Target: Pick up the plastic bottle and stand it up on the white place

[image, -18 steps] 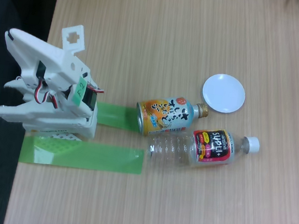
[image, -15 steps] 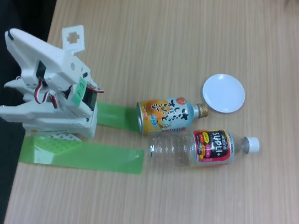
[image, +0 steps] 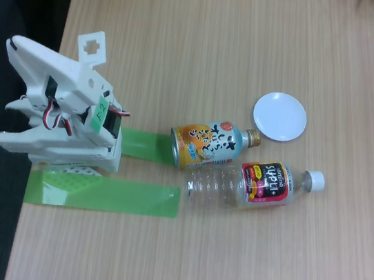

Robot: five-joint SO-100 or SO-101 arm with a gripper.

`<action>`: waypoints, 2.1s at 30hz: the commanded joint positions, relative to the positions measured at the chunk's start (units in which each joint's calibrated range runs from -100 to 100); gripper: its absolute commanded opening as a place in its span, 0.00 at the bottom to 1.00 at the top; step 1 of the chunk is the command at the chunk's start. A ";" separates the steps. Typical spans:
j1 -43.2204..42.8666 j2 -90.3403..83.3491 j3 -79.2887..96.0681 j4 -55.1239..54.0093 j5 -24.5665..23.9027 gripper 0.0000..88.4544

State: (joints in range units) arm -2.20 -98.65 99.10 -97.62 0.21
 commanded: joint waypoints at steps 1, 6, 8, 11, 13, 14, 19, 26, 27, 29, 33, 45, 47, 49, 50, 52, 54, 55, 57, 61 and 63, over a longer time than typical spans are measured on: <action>0.28 0.17 0.27 0.28 0.13 0.01; 0.28 0.17 0.27 0.28 0.13 0.01; 0.28 0.17 0.27 0.28 0.13 0.01; 0.28 0.17 0.27 0.28 0.13 0.01; 0.28 0.17 0.27 0.28 0.08 0.01; 0.28 0.17 0.27 0.28 0.08 0.01; 0.28 0.25 0.27 0.37 0.08 0.01; 0.35 0.00 -1.27 15.48 0.18 0.01; 0.35 0.00 -2.08 18.05 0.18 0.01; 0.35 0.00 -4.08 23.29 0.18 0.01; 0.35 0.00 -9.15 31.87 0.18 0.01; 0.35 0.17 -32.14 63.11 0.18 0.01; 0.28 0.25 -37.12 71.01 0.18 0.01; 0.28 0.25 -42.01 78.82 0.18 0.01; 0.28 0.25 -44.37 82.60 0.18 0.01; 0.28 0.33 -48.35 89.21 0.18 0.01; 0.28 0.33 -51.16 94.36 0.18 0.01; 0.28 0.33 -51.97 95.82 0.18 0.01; 0.28 0.33 -52.88 97.36 0.18 0.01; 0.28 0.33 -53.06 97.45 0.18 0.01; 0.28 0.33 -53.06 97.36 0.18 0.01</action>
State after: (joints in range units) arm -2.20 -98.65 47.31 -0.59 0.47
